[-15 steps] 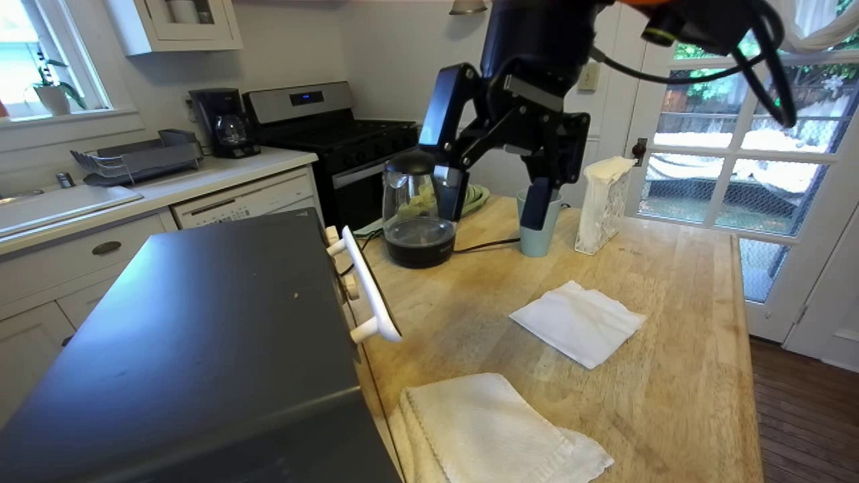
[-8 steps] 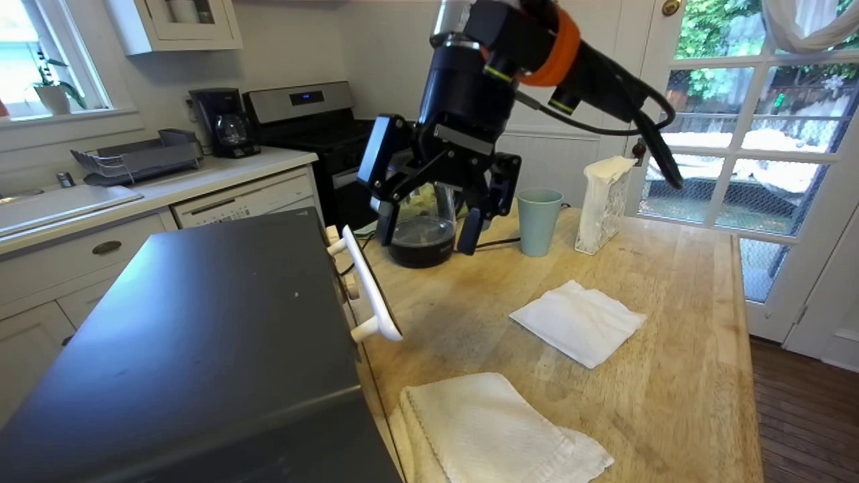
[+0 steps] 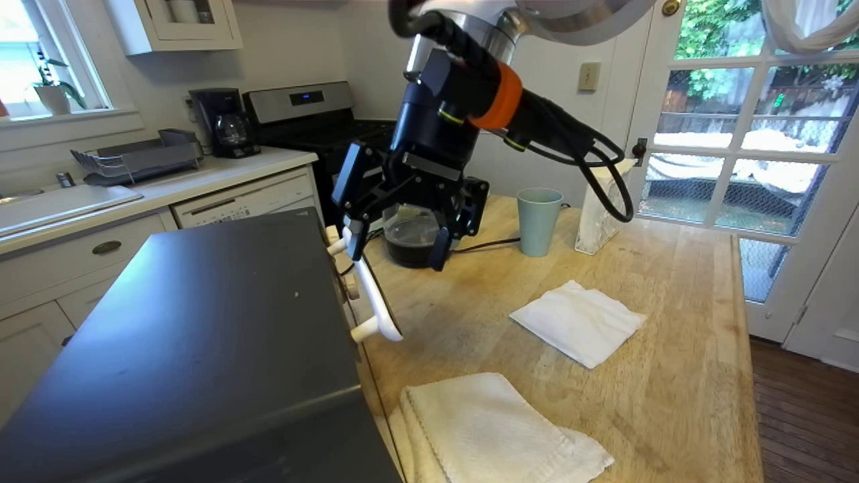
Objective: Open the toaster oven door
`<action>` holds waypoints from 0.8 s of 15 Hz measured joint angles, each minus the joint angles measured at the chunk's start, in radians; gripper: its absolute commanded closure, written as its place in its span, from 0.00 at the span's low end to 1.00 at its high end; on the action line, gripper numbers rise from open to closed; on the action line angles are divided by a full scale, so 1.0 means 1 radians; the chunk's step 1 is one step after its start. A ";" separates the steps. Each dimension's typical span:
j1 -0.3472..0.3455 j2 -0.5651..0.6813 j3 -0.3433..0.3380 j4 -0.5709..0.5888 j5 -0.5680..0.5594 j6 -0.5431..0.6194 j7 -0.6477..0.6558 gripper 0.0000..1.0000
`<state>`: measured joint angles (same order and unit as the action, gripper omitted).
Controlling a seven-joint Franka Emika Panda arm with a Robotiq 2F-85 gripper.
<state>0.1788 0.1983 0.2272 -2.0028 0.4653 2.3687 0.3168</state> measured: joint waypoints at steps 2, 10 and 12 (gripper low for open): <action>0.000 0.011 -0.002 0.003 0.000 0.000 0.004 0.00; -0.007 0.021 -0.017 0.003 0.033 0.000 0.005 0.00; -0.012 0.021 -0.031 -0.003 0.043 0.000 0.005 0.00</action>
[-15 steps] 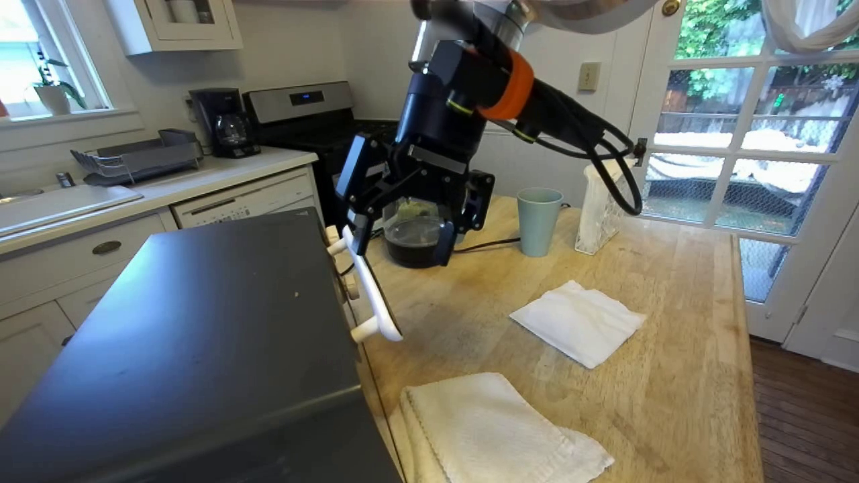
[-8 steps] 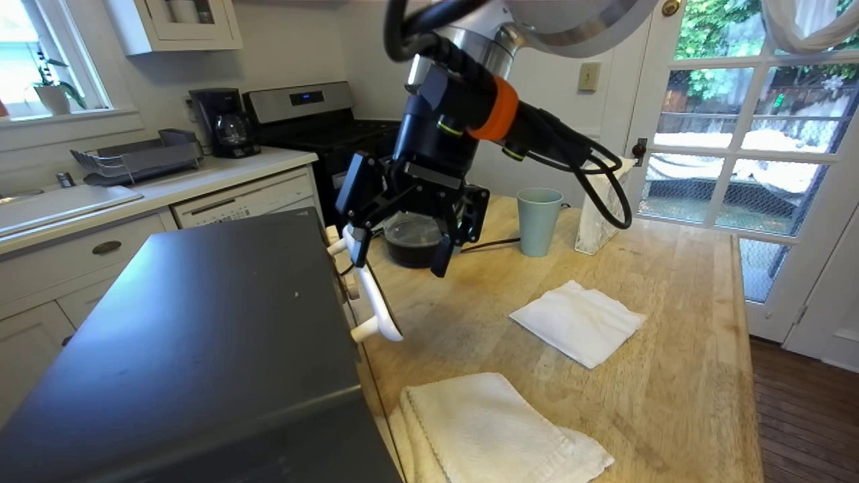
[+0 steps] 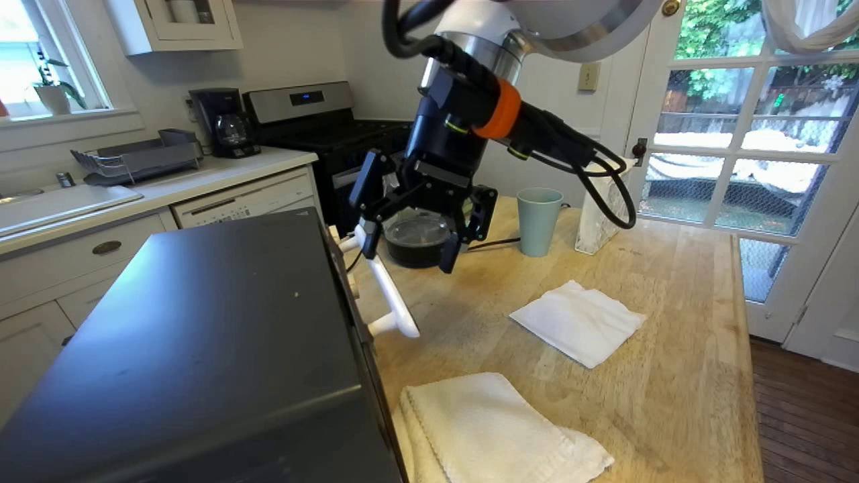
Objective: Open the toaster oven door
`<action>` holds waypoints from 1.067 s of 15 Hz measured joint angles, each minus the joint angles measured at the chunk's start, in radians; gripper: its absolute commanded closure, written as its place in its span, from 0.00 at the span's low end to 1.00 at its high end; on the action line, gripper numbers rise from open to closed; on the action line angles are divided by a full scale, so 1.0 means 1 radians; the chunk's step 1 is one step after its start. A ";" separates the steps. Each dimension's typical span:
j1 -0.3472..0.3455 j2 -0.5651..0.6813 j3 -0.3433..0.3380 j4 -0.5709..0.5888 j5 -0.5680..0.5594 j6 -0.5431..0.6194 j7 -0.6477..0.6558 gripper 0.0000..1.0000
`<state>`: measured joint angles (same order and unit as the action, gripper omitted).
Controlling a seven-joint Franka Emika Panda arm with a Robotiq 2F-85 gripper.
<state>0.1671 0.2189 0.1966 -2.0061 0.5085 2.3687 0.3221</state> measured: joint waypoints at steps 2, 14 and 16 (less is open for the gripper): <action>-0.011 0.001 -0.013 -0.013 0.008 0.000 0.000 0.00; -0.075 0.001 -0.059 -0.104 0.068 0.000 -0.014 0.00; -0.086 0.001 -0.064 -0.121 0.087 0.000 -0.026 0.00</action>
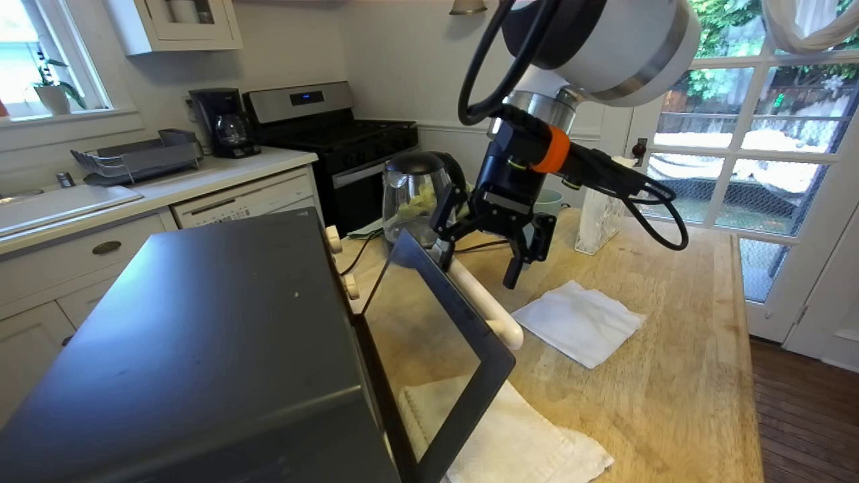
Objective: Open the toaster oven door
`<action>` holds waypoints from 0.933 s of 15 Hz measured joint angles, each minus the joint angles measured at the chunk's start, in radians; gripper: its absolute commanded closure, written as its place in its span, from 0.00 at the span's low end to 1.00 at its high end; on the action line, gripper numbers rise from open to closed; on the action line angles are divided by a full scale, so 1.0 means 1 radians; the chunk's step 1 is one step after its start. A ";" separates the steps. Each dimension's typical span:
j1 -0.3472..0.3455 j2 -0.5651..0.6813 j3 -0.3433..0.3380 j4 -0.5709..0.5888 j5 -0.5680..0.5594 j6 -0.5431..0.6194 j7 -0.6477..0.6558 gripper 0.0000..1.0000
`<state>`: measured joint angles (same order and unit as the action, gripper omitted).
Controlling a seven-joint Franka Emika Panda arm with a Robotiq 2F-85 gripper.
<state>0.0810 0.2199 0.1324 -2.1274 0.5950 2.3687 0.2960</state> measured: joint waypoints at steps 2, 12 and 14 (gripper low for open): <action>-0.008 0.000 -0.006 -0.018 0.013 0.000 -0.013 0.00; -0.043 0.001 -0.030 -0.121 0.086 0.030 -0.127 0.00; -0.049 0.001 -0.034 -0.131 0.099 0.035 -0.153 0.00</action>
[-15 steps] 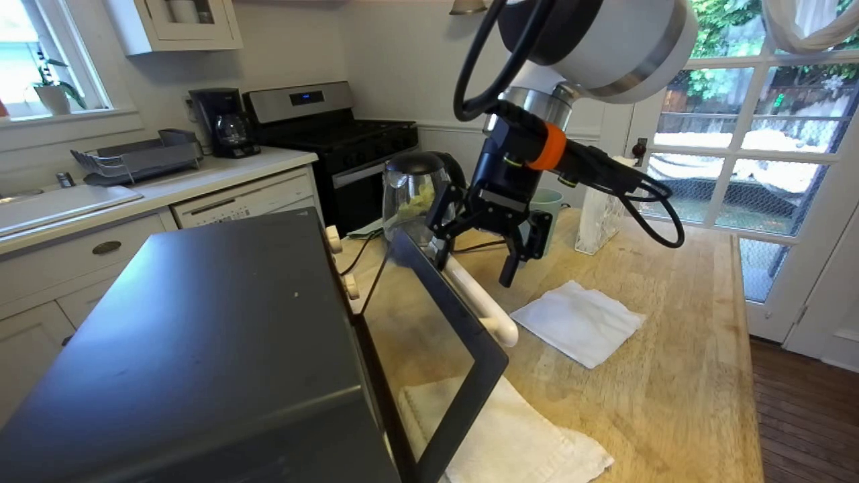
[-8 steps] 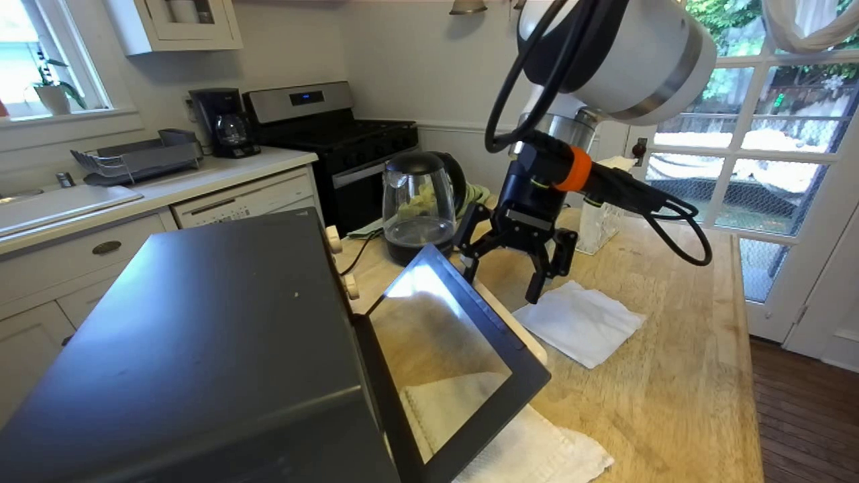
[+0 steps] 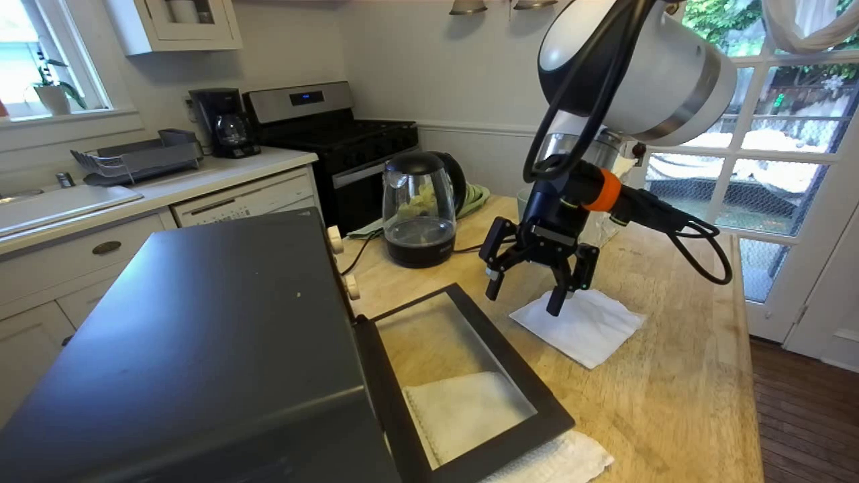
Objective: Open the toaster oven door
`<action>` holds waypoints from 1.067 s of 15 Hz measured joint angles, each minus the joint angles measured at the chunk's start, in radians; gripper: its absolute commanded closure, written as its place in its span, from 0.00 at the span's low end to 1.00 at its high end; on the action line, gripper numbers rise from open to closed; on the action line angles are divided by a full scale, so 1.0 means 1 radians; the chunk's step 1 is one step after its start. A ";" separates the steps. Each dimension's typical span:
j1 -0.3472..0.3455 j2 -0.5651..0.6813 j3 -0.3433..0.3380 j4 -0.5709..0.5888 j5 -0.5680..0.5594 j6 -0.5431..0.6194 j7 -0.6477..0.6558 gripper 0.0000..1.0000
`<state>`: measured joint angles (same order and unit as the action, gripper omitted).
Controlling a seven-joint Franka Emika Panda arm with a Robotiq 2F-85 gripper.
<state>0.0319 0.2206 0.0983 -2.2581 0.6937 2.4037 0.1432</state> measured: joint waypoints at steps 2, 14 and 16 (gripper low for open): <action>-0.004 0.000 -0.005 -0.010 0.004 0.004 -0.015 0.00; 0.019 -0.230 -0.010 -0.016 -0.173 0.002 0.073 0.00; 0.018 -0.299 -0.011 -0.014 -0.192 0.001 0.073 0.00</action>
<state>0.0501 -0.0781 0.0877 -2.2721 0.5019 2.4050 0.2165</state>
